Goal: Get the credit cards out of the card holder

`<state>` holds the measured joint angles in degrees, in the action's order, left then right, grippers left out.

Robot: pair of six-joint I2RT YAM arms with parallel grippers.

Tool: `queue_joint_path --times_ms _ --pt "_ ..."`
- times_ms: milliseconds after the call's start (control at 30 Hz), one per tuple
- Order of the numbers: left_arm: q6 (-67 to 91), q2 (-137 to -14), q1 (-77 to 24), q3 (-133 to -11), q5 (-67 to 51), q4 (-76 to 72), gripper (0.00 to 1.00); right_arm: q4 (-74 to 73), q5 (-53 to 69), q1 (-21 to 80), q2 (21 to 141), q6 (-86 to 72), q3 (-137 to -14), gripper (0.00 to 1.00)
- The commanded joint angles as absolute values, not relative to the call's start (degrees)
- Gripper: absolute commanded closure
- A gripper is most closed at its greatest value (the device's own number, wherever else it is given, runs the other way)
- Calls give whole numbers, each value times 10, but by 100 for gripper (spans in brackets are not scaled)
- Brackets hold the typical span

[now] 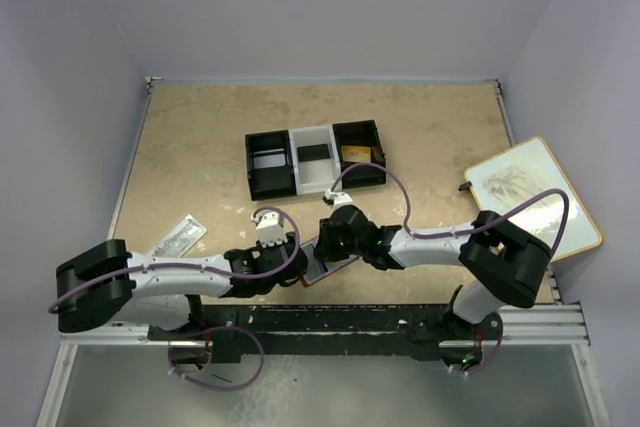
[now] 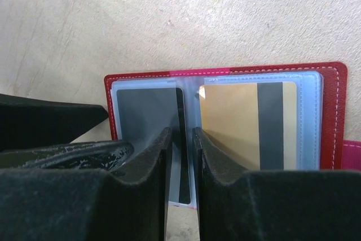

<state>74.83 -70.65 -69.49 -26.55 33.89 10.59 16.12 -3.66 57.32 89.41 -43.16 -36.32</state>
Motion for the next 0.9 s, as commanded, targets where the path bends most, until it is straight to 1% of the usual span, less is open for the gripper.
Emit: queue_joint_path --times_ms 0,167,367,533,733,867 --pt "735 -710 -694 -282 345 92 55 151 -17 568 876 -436 -331 74" --pt "732 -710 -694 -274 342 82 63 217 54 549 885 -443 -305 72" --pt "718 -737 -694 -284 331 81 73 305 115 518 885 -468 -252 73" --pt "722 -773 -694 -294 334 100 76 346 143 512 883 -475 -232 75" --pt "717 -814 -694 -311 331 115 84 442 178 499 882 -527 -190 78" --pt "712 -815 -695 -313 331 115 84 484 177 496 894 -567 -179 81"
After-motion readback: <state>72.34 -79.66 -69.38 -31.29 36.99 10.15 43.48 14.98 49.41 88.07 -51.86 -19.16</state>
